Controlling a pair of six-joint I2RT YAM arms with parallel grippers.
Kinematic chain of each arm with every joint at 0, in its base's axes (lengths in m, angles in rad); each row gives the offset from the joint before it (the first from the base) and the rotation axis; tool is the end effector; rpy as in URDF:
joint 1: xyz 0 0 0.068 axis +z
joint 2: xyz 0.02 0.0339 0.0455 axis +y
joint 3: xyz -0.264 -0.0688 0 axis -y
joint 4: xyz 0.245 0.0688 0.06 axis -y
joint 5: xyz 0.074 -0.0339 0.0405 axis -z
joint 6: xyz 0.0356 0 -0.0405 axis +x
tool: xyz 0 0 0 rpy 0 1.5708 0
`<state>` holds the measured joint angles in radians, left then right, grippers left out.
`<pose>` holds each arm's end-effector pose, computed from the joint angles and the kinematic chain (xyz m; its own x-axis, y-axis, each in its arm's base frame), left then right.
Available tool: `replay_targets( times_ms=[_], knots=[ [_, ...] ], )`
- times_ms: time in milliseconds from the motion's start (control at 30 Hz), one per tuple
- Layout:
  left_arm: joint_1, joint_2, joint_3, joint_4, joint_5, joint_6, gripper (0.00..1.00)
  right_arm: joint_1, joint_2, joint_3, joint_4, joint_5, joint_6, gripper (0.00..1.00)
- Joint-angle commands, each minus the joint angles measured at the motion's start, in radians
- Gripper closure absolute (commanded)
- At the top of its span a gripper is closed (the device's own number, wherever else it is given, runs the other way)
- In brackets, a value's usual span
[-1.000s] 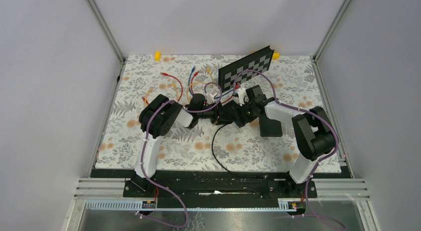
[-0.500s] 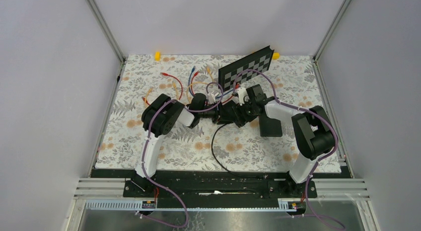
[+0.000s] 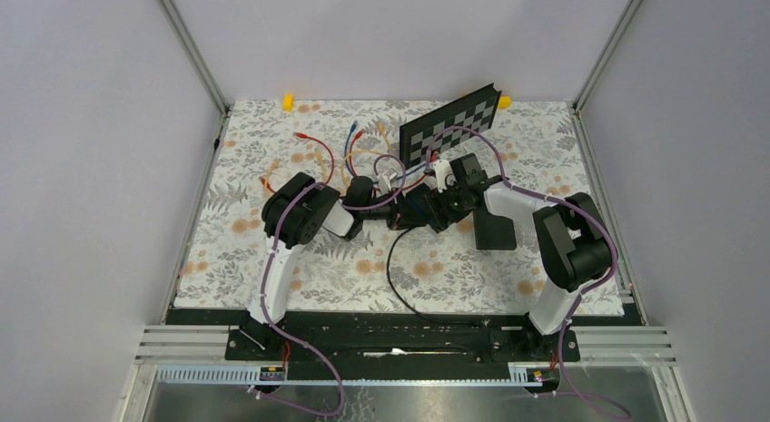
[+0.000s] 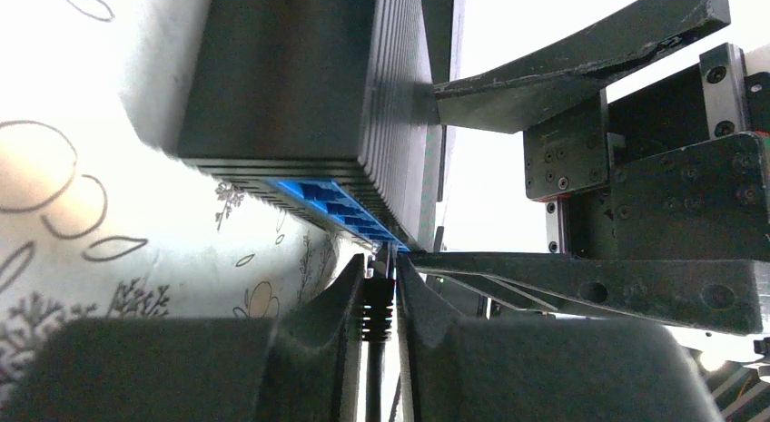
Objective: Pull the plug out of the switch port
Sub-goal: Pull the connector from the switch port.
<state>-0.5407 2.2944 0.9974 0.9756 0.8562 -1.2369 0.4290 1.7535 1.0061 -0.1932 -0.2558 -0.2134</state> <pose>0.3387 -0.2347 0.0610 -0.9880 -0.1290 -0.0855 0.0560 0.2169 -0.9746 0.3167 0.1548 0.1630 -0.6041 -0.5016 -0.6192 -0.6814 0.7280 0.0750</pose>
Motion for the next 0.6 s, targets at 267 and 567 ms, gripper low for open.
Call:
replay_targets(
  times_ms=[267,567],
  knots=[
    [0.009,0.042,0.013,0.041,0.009,-0.031,0.98,0.002,0.034,0.016,-0.029,-0.039,-0.003,0.74],
    [0.007,0.003,-0.006,-0.052,-0.027,-0.010,1.00,0.002,-0.004,-0.003,0.002,0.087,0.031,0.74]
  ],
)
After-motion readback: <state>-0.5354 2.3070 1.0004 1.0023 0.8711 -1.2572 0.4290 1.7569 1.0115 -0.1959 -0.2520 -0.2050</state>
